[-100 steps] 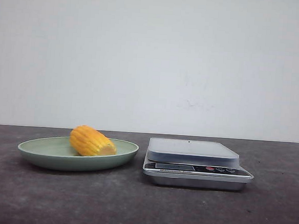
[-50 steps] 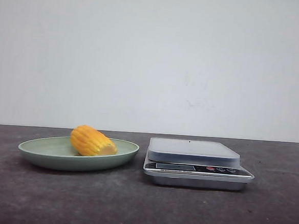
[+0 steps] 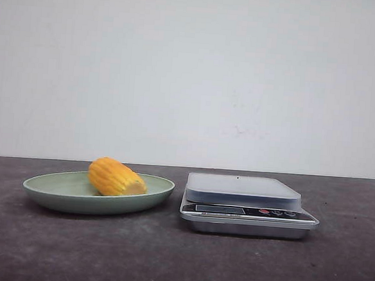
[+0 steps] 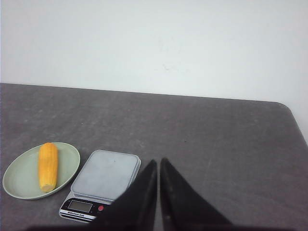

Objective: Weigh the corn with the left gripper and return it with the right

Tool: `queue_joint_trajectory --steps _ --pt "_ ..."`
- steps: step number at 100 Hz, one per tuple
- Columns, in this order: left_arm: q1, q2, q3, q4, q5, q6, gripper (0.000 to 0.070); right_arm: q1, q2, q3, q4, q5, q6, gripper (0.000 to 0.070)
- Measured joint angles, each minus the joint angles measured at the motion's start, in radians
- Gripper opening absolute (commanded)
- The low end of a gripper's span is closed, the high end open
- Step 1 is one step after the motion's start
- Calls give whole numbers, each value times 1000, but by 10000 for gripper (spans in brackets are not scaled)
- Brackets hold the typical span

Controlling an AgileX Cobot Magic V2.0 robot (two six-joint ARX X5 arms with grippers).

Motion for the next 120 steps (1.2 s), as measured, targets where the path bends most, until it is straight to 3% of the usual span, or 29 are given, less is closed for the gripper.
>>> queue_joint_trajectory --steps 25,39,55,85,106,120 --pt "20 0 -17 38 -6 5 0 0 0 0 0 0 0 4" --pt "121 -28 -177 290 -16 64 0 0 0 0 0 0 0 4" --pt "261 -115 -465 604 115 129 0 0 0 0 0 1 0 5" --pt "352 -198 -927 997 191 140 0 0 0 0 0 2 0 4" --pt "354 -198 -1103 1128 234 140 0 0 0 0 1 3 0 4" --pt "354 -200 -1104 1099 234 147 0 0 0 0 1 4 0 4"
